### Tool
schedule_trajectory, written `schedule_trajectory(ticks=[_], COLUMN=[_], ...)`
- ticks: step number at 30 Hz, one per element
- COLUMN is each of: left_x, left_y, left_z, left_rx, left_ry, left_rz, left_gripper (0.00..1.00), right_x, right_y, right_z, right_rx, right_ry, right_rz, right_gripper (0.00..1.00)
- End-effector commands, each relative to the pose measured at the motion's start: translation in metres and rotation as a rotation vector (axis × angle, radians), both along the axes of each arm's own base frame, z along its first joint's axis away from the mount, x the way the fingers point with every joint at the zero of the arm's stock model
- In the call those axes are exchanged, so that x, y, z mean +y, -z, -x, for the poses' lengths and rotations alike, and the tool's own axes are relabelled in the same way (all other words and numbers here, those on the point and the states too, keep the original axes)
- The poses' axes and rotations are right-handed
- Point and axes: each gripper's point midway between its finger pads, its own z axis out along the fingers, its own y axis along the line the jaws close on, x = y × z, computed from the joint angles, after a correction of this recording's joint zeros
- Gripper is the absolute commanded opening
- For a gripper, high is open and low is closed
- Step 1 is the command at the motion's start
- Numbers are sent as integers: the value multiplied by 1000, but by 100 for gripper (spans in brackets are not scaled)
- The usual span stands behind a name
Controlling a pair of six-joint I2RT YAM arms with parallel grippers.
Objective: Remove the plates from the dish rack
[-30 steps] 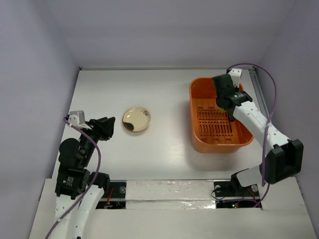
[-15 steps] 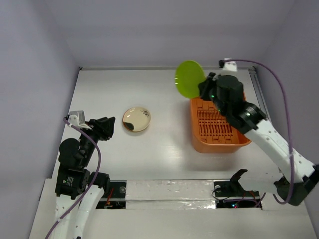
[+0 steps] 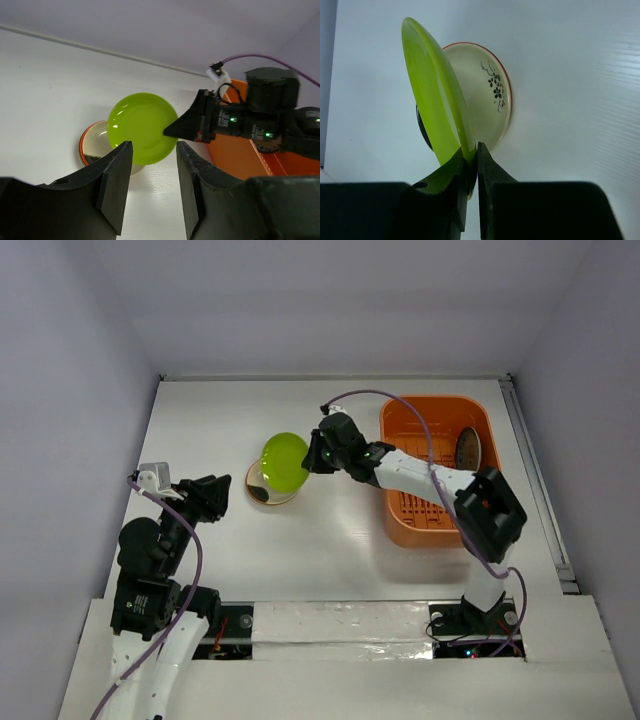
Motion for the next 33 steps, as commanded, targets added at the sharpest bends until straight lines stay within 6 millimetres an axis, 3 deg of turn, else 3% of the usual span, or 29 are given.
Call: schedule_trajectory(ticks=[1, 7, 12, 15, 19, 20, 23, 25, 27, 29, 30, 31, 32, 33], left_x=[0, -1, 0, -1, -1, -1, 0, 0, 0, 0, 0, 0, 0, 0], left_y=[-10, -9, -9, -9, -10, -10, -11, -11, -12, -12, -13, -13, -13, -13], left_z=[-3, -3, -3, -3, -2, -2, -1, -1, 0, 0, 1, 1, 1, 1], left_rx=[-38, -38, -38, -37, -42, -43, -47, -47, -50, -52, -55, -56, -55, -58], left_ry=[-4, 2, 0, 2, 2, 2, 0, 0, 0, 0, 0, 0, -1, 0], left_rz=[10, 10, 10, 8, 9, 11, 12, 12, 12, 13, 13, 14, 13, 12], left_gripper=[37, 37, 37, 37, 37, 37, 37, 37, 37, 37, 37, 37, 37, 37], right_x=[46, 59, 66, 63, 48, 42, 28, 12, -5, -32, -51, -69, -96, -126], right_y=[-43, 0, 16, 18, 17, 15, 4, -6, -12, -39, -45, -57, -83, -93], right_z=[-12, -10, -2, 4, 11, 9, 14, 15, 16, 13, 14, 12, 10, 4], right_rx=[-31, 55, 93, 84, 65, 52, 25, -9, -29, -110, -127, -166, -210, -244], right_ry=[-51, -65, -98, -127, -121, -105, -98, -69, -39, 37, 87, 143, 217, 323], right_rz=[-222, -242, -229, -158, -69, -50, -19, 29, 76, 126, 177, 216, 221, 270], right_gripper=[3, 7, 18, 27, 57, 69, 77, 78, 76, 60, 46, 14, 3, 0])
